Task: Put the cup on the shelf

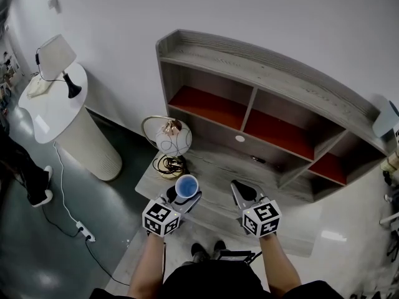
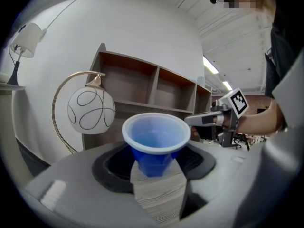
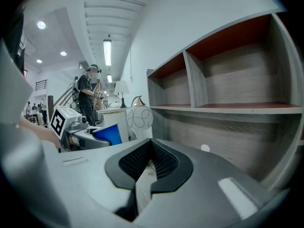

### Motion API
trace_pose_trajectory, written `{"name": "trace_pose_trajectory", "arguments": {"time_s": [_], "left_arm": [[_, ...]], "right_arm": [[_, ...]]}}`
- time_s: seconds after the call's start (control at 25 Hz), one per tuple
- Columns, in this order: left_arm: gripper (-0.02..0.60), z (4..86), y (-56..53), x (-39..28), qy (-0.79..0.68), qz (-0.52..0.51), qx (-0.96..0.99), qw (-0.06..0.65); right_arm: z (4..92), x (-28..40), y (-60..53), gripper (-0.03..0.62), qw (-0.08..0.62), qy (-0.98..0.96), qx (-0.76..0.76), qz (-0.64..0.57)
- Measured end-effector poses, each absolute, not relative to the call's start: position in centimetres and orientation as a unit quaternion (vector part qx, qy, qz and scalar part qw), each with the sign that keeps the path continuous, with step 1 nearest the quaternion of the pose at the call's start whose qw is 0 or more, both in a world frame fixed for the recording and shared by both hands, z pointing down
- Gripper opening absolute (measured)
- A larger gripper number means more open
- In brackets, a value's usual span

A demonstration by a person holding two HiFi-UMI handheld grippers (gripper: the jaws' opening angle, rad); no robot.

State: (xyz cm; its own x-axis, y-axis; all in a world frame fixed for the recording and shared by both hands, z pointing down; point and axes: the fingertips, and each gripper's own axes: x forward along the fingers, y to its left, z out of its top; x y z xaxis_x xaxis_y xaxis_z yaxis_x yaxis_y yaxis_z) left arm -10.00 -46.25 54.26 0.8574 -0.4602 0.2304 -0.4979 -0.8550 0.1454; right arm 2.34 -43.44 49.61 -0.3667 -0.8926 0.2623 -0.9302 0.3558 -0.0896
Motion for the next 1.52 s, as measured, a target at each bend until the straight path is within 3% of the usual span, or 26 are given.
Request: {"name": "trace_pose_trajectory", "arguments": {"time_s": [1.12,1.52], "left_arm": [[0.263,52.9,-46.6,-6.5,-0.261,0.129,0.952,0.100],[0.262,47.8,-47.4,-5.7,-0.279,0.160,0.940,0.113]], "right_arm": [[49.0,4.3,-44.5,0.012,0.079,-0.843,0.521,0.106],[44.9,4.1,-44.0,0.012,0.097,-0.873,0.475,0.057]]}}
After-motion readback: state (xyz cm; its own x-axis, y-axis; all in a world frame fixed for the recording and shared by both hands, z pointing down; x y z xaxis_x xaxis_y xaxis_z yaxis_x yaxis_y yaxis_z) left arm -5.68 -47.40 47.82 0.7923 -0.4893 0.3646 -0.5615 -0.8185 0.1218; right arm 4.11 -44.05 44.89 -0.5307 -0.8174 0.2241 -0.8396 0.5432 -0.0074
